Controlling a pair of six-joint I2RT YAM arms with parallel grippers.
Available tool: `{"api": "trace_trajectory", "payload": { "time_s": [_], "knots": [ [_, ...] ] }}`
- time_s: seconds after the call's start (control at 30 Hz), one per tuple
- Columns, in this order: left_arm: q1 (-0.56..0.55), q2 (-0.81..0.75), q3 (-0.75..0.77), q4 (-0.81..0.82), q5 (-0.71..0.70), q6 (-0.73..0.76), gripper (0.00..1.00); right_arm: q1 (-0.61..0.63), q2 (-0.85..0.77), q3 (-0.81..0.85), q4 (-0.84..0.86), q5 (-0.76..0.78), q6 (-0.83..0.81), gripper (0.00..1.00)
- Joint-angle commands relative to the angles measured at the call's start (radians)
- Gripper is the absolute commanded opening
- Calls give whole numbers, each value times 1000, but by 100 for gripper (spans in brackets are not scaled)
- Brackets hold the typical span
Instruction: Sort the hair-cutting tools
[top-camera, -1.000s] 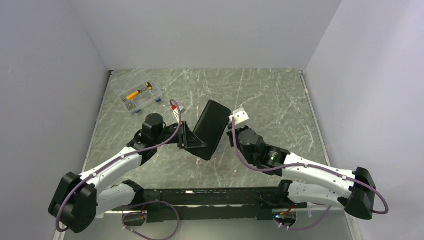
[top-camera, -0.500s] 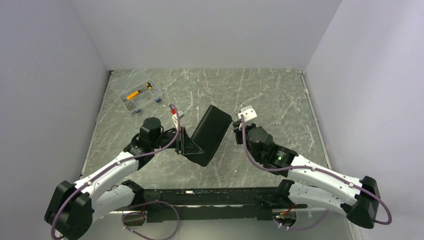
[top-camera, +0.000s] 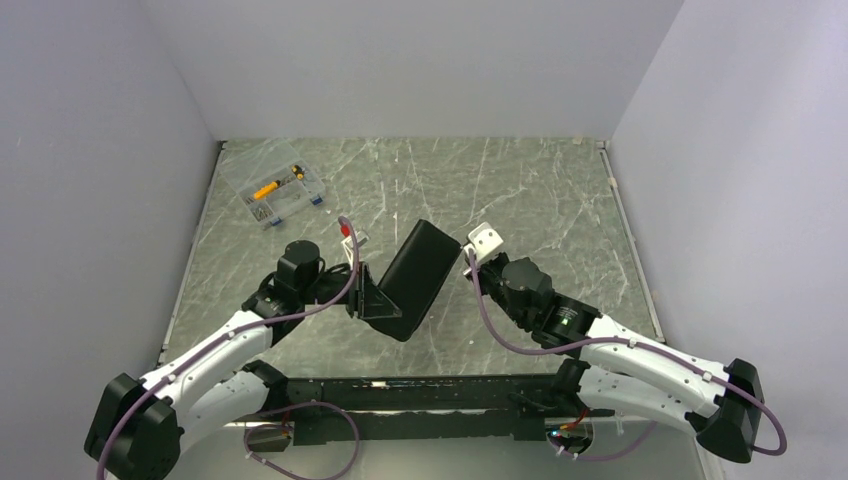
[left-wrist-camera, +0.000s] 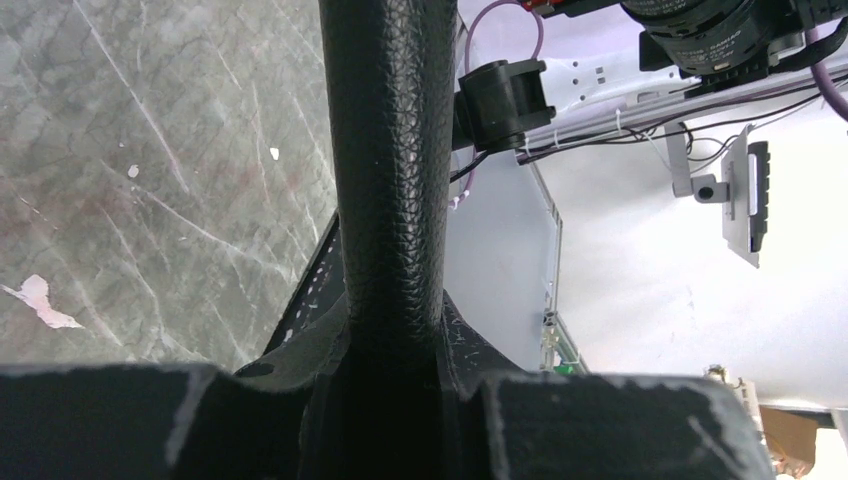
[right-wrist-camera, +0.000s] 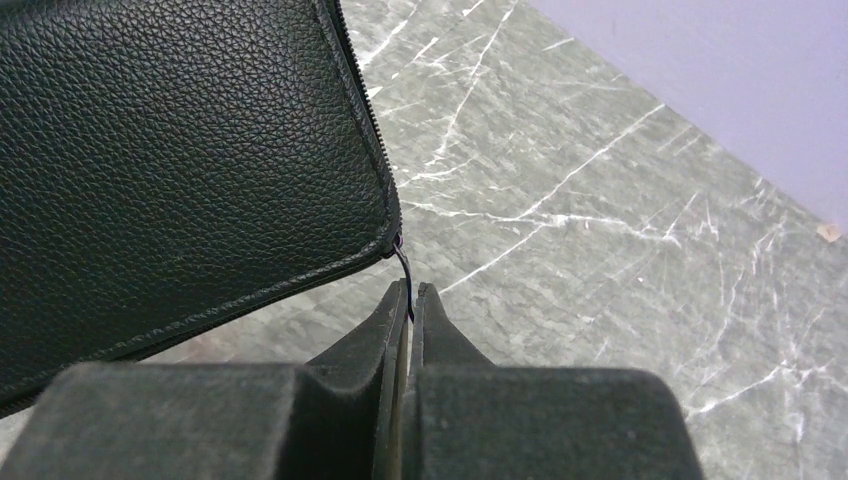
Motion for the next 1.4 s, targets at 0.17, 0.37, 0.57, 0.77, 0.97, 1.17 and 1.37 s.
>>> {"api": "trace_trajectory", "payload": {
  "time_s": [0.17,0.37,0.57,0.77,0.97,1.17,1.37],
  "knots": [
    [-32,-20,19,-132,79,73,0,-32,-13,63,96,136,-148,0],
    [-91,22,43,-171,72,101,0,-32,1,105,89,98,-199,0],
    [-122,44,60,-178,59,111,0,-32,-14,126,72,60,-235,0],
    [-150,68,81,-203,45,130,0,-32,-19,141,51,18,-254,0],
    [-197,122,130,-305,-1,194,0,-32,-14,170,-13,-27,-318,0],
    [-219,141,150,-325,-7,215,0,-32,-21,182,-22,-55,-334,0],
    [-250,170,169,-325,-14,225,0,-31,-13,190,-13,-71,-331,0]
  ]
}}
